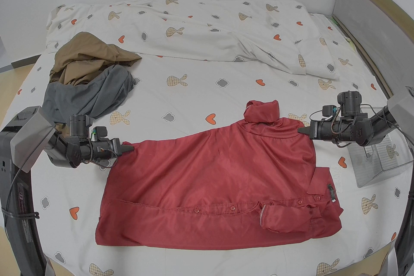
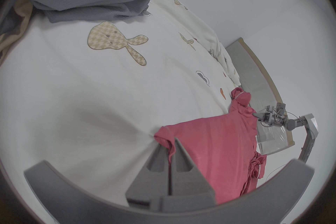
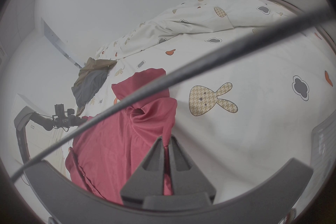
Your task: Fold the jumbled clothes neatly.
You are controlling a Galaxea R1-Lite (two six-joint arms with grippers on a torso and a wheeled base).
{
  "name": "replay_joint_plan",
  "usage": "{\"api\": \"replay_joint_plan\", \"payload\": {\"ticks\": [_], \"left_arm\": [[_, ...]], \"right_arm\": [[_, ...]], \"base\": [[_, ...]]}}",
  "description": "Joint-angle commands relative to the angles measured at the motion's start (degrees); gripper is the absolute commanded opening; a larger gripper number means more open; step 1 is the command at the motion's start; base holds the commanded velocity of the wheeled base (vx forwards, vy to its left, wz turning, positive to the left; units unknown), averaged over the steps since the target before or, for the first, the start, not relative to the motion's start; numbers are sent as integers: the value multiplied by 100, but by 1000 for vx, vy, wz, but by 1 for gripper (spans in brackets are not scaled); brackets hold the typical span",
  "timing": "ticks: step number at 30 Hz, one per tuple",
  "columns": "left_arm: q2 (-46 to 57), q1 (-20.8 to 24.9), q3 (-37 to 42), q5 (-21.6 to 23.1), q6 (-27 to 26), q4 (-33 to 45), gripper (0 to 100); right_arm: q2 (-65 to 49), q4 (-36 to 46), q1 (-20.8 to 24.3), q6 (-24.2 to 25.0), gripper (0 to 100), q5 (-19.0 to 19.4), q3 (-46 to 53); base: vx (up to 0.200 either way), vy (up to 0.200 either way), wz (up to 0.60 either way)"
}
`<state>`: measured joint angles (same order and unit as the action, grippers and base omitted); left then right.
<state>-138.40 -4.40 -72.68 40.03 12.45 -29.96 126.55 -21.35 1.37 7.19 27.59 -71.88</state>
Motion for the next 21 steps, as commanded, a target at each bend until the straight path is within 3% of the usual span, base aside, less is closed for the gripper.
{"api": "replay_joint_plan", "payload": {"ticks": [1, 7, 11, 17, 21], "left_arm": [[32, 1, 43, -4, -14, -80, 0], [155, -26, 43, -4, -5, -71, 0], [525, -193, 96, 4, 3, -53, 0], [946, -219, 509, 13, -5, -89, 0], [1078, -219, 694, 22, -5, -115, 0]], "right_arm": [[19, -1, -5, 1, 0, 1, -11], [-16, -1, 13, 72, 0, 1, -37], [-236, -10, -13, 511, 0, 36, -99], [-588, -1, -5, 713, 0, 361, 77], [-667, -10, -5, 713, 0, 379, 218]], "base": [[0, 0, 0], [0, 0, 0], [0, 0, 0], [0, 0, 0], [0, 0, 0]]}}
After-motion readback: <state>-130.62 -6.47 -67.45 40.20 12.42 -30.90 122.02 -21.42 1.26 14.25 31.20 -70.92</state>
